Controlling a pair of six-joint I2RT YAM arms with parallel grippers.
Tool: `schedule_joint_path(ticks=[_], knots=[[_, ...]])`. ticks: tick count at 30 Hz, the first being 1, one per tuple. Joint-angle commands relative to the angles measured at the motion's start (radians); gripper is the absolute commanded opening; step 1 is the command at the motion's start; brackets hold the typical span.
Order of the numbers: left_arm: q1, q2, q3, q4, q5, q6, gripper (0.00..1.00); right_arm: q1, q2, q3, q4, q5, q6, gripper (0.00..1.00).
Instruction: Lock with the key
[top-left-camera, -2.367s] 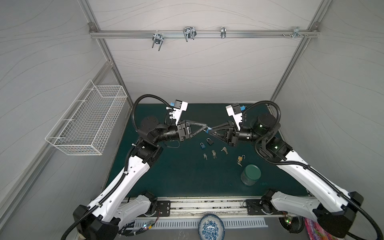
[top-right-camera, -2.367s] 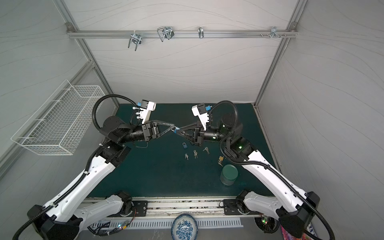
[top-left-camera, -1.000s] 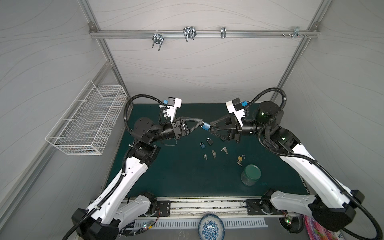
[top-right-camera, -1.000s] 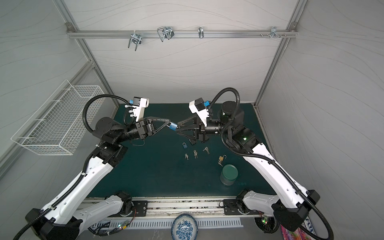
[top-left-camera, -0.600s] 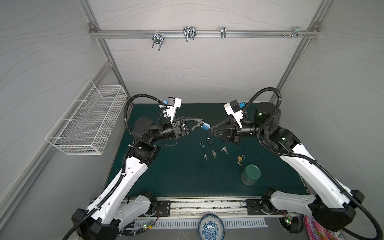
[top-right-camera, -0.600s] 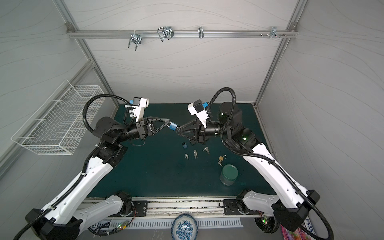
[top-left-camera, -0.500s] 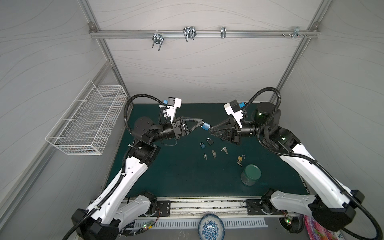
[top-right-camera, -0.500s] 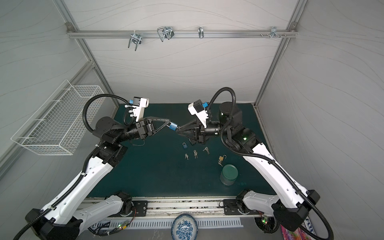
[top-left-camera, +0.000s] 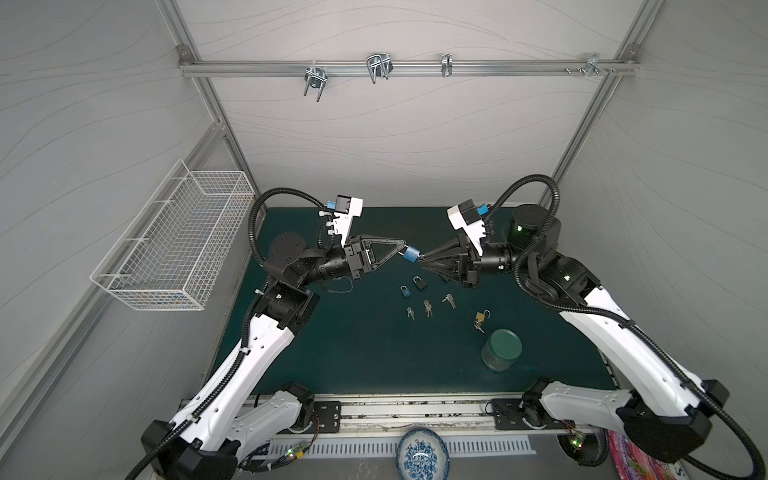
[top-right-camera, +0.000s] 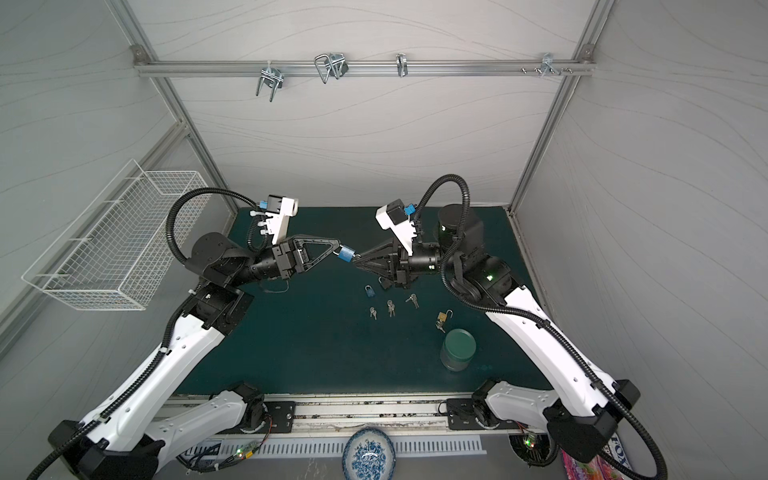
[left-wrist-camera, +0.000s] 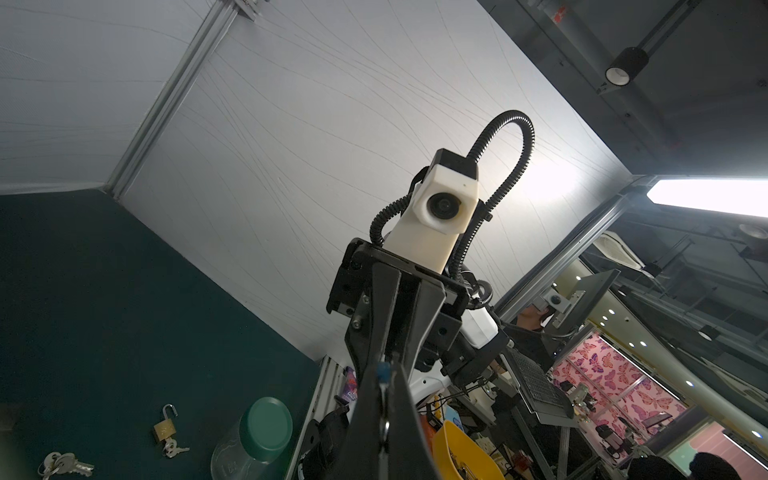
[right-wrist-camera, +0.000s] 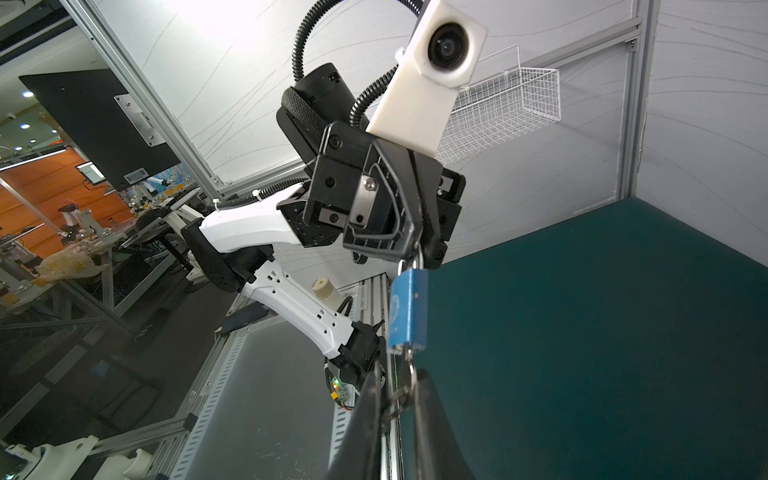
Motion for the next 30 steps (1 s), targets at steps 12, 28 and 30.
schedule_joint_path(ticks=[12,28,30], knots=[[0.020,-0.035,0.069,-0.019,-0.014,0.039,0.00,-0.001,-0.075,-0.060,-0.041,0.014,-0.011,0.00],[0.051,-0.052,0.087,-0.013,-0.009,0.037,0.00,-0.003,-0.132,-0.151,-0.033,0.013,0.039,0.00],[0.051,-0.052,0.092,-0.014,-0.003,0.041,0.00,-0.004,-0.133,-0.161,0.010,0.000,0.121,0.00]])
